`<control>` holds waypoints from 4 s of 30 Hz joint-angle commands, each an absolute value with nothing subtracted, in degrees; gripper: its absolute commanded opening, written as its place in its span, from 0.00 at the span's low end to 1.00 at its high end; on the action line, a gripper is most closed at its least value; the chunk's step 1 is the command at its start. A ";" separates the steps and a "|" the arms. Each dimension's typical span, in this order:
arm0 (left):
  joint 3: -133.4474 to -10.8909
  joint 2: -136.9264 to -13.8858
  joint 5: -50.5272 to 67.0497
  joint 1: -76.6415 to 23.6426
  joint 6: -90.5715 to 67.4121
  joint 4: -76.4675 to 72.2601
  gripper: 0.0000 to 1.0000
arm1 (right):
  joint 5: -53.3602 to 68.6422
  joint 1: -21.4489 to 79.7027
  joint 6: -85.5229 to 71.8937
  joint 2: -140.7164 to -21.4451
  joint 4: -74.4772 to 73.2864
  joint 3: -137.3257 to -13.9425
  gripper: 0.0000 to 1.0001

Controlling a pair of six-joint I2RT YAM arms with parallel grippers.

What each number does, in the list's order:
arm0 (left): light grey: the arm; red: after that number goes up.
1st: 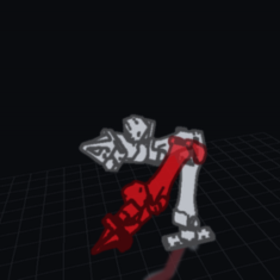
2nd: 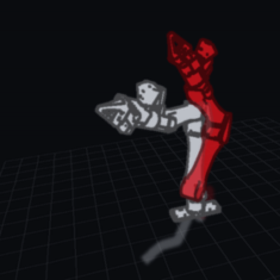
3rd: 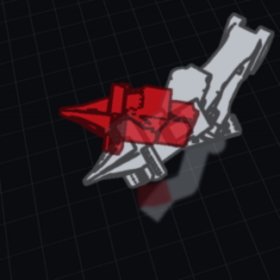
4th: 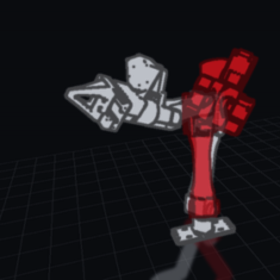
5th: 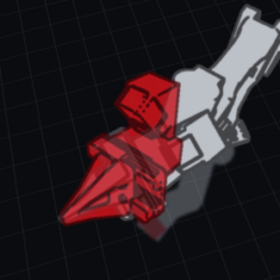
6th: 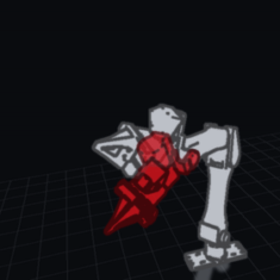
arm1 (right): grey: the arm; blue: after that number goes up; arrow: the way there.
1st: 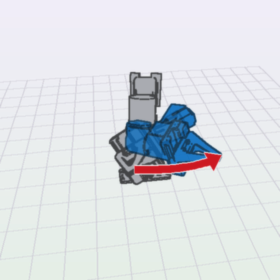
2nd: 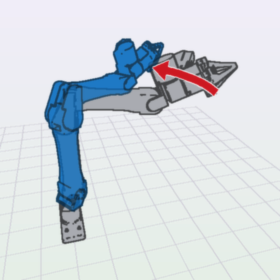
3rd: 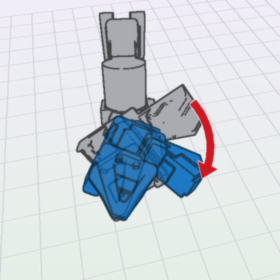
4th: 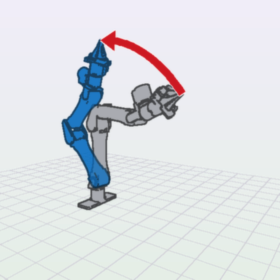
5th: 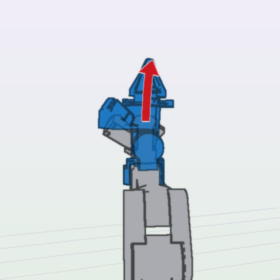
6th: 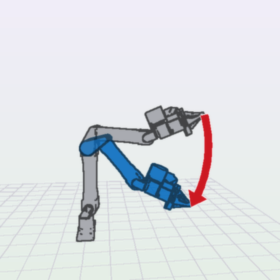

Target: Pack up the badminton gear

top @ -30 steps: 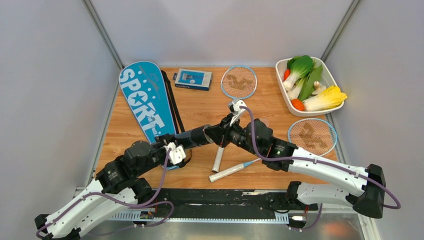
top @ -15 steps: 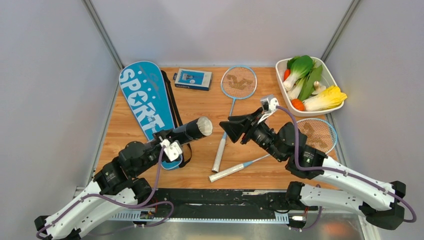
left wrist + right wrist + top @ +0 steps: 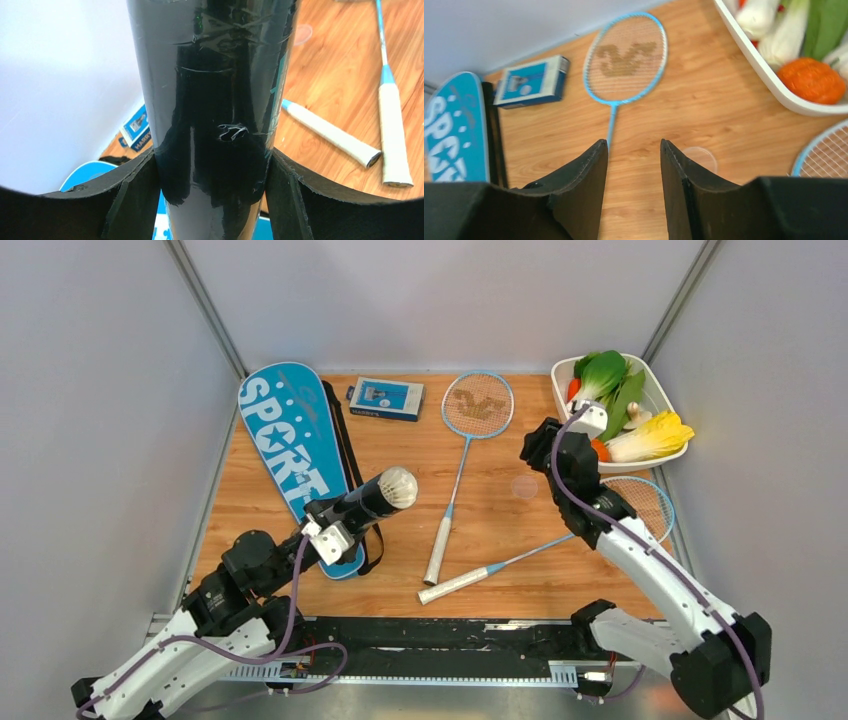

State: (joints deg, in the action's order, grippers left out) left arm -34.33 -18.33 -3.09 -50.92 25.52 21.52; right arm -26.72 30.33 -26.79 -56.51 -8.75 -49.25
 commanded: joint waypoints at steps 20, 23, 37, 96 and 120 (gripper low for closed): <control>-30.54 -14.83 -0.35 -51.04 21.55 10.51 0.59 | -24.13 18.83 -52.22 -85.50 -13.23 -46.18 0.49; -30.37 -14.61 -0.35 -51.06 21.53 10.57 0.59 | -23.67 18.67 -52.54 -87.84 -13.25 -46.37 0.48; -30.48 -14.83 -0.35 -51.06 21.27 10.35 0.59 | -24.09 18.53 -52.81 -93.77 -14.83 -46.44 0.40; -34.68 -25.94 -0.69 -51.06 23.65 16.17 0.59 | 34.43 36.68 -26.87 -55.83 -3.89 -59.18 0.00; -35.21 -26.69 -0.35 -51.04 25.51 16.78 0.59 | 23.55 42.71 -19.56 -62.39 -14.29 -65.74 0.00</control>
